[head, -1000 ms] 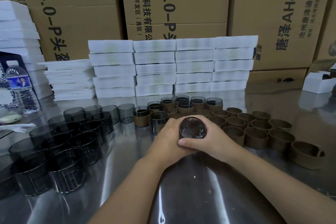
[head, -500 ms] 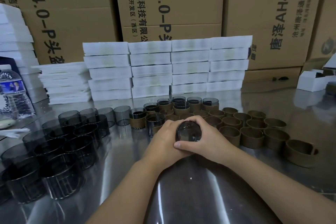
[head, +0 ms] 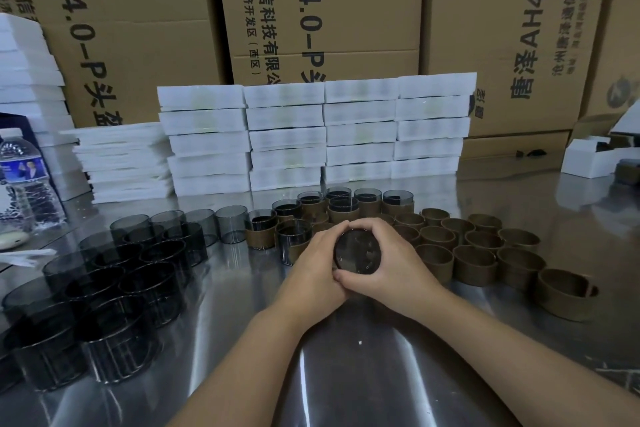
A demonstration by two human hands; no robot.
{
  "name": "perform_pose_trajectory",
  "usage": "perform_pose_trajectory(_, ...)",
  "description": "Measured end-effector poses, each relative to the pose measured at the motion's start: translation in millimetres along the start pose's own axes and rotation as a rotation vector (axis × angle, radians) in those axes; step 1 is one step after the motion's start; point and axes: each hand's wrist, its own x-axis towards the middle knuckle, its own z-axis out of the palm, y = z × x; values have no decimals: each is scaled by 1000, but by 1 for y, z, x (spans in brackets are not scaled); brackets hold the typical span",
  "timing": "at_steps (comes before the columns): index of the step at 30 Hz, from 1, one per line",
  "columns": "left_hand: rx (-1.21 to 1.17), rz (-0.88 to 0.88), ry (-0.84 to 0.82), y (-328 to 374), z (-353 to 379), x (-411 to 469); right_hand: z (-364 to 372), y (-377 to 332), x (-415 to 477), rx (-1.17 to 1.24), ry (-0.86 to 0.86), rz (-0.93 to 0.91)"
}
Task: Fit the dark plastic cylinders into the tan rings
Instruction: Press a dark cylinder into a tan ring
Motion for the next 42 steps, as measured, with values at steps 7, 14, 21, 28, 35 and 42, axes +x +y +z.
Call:
perform_pose_trajectory(7, -67, -9, 10, 10, -5, -1, -5, -5, -1, -19, 4, -11)
perform_pose_trajectory(14, -87, -22, 7, 17, -7, -3, -7, -10, -1, -20, 40, 16)
perform_pose_trajectory(21, -24, -85, -27, 15, -8, -2, -9, -15, -2, -30, 10, 10)
perform_pose_trajectory(28, 32, -93, -29, 18, -8, -3, -10, -16, -2, -15, 28, 17)
perform_pose_trajectory(35, 133, -90, -53, 23, -8, -3, -8, -17, -2, -11, 48, 16)
perform_pose_trajectory(42, 262, -131, -71, 27, -5, -5, -8, -20, -2, 3, 54, -5)
